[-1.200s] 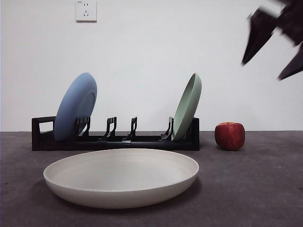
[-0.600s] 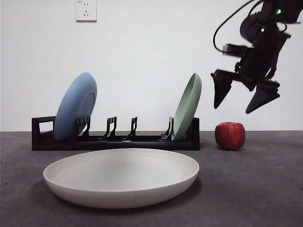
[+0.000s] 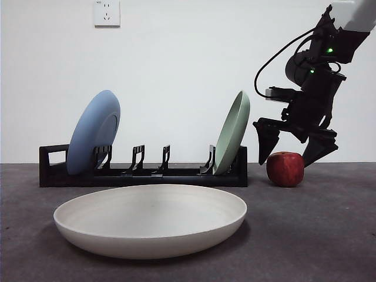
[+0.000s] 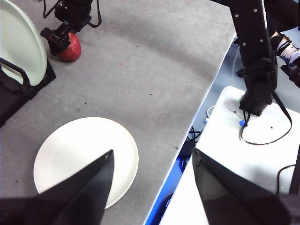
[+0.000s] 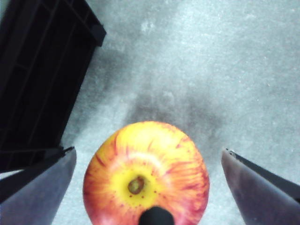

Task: Take the yellow plate from the plate rack,put the plate on the table,take the apple from the table,put the apple in the plate

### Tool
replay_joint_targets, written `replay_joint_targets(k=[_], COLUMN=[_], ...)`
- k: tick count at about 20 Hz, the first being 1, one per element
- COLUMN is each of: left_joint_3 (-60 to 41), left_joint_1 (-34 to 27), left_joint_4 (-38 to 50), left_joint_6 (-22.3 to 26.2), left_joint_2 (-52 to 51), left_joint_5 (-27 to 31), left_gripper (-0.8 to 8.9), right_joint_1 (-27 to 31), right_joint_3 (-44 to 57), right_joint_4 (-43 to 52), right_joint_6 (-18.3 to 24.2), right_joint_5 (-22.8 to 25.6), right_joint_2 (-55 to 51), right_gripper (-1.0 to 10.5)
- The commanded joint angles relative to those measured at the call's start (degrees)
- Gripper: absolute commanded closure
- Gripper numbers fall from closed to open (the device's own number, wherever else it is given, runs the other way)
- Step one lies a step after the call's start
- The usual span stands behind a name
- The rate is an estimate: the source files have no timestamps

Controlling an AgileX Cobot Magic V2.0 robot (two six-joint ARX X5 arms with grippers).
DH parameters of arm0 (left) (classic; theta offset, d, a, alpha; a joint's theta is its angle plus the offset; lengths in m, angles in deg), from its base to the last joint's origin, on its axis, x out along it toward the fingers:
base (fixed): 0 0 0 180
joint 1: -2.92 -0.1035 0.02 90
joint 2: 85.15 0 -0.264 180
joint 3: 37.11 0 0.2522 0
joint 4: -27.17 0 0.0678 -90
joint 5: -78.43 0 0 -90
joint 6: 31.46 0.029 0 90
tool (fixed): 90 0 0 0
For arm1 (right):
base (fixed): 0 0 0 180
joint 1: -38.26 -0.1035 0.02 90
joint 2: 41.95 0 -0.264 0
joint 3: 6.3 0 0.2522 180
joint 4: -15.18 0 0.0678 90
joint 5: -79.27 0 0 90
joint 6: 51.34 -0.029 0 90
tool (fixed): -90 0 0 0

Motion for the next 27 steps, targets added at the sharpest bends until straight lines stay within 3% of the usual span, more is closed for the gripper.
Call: replay_joint_targets(k=[1,4,8,13,16,18,22,27], left_joint_3=[-0.2,-0.2,-0.2,-0.2,-0.2,-0.2,-0.2,-0.2], left_joint_1=[-0.1,-0.1,-0.1,-0.1,-0.1,-0.1,-0.1,-0.1], left_joint_4=[0.2,0.2,0.1,-0.1,-0.3,-0.7,-4.3,-10.2], left_joint_6=[-0.4,-0.4,-0.4,-0.2,-0.2,-0.2,-0.2,-0.4], left_joint_2=[0.1,0.1,0.1,0.1,0.1,0.1,0.1,0.1], left_joint_5=[0.2,0.2,0.2,-0.1,-0.9,-4.9,-6.5,-6.7], left_gripper=[5.35,5.35,5.35,5.35,5.35,5.35,5.35,5.35], right_joint_1=[-0.3,-0.3,-0.3,-0.3,-1.3,-4.3,-13.1,-25.3], right_joint_3=[-0.2,-0.2,-0.3,-0.3,-0.3,-0.2,0.3,6.6], right_joint_4=[-0.1,-1.4,-2.8,-8.4,-15.3,-19.8,-24.9,-17.5], right_joint_6=[-0.1,-1.3,-2.6,-2.8,-2.7,-1.2,1.9,1.0], right_joint_5=[0.1,0.5,1.4,1.2,-7.2,-8.3,-8.5,-7.3], right_joint_2=[1.3,1.3,-1.1,-14.6,-23.3,-26.9,-27.8,-27.2], right_gripper=[7.5,9.6,9.6,9.6,9.6,9.6,9.6,9.6])
